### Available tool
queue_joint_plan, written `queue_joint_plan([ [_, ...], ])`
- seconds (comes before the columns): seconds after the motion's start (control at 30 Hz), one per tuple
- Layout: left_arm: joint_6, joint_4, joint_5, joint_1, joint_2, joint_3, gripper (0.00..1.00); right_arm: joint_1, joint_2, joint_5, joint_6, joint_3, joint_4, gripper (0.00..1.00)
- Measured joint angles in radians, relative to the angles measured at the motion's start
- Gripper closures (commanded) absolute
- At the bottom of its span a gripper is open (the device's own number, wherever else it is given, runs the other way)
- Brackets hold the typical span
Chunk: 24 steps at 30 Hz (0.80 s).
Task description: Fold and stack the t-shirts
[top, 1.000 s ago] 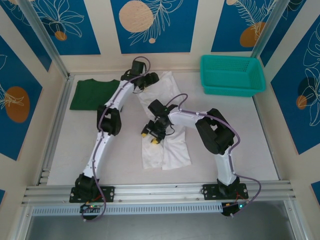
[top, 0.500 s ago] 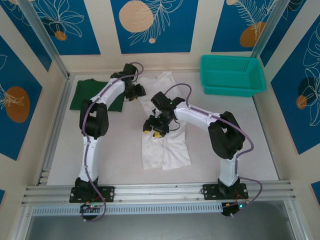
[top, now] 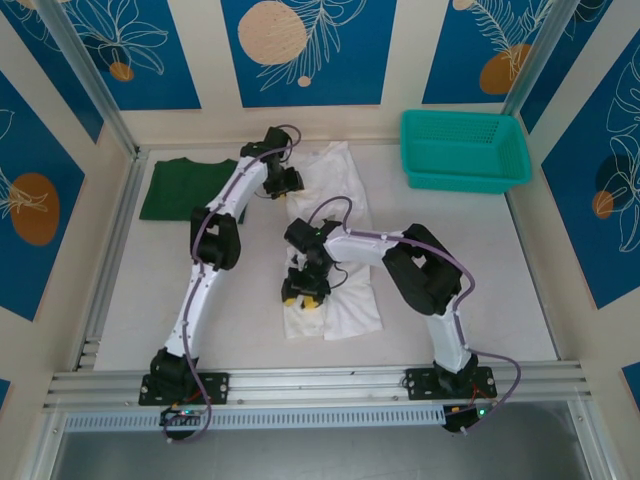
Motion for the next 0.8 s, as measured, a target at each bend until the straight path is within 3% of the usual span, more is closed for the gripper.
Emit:
queue_joint_plan([
  [0.2,-0.044,-0.008,0.045,0.014,0.023,0.036,0.51,0.018,0.037,-0.058,-0.001,0.043,0.013,0.51],
  [0.47,-0.105,0.053,0.137,0.034,0.049,0.068,0.42,0.123,0.146,-0.118,-0.062,0.214,0.03,0.46],
  [0.63,-0.105,0.135,0.172,0.036,0.053,0.069,0.34,0.132,0.128,-0.135,-0.092,0.192,0.04,0.43],
  [0.8,-0.09,0.156,0.179,0.04,0.051,0.069,0.25,0.068,-0.01,-0.134,-0.111,0.064,0.041,0.41],
])
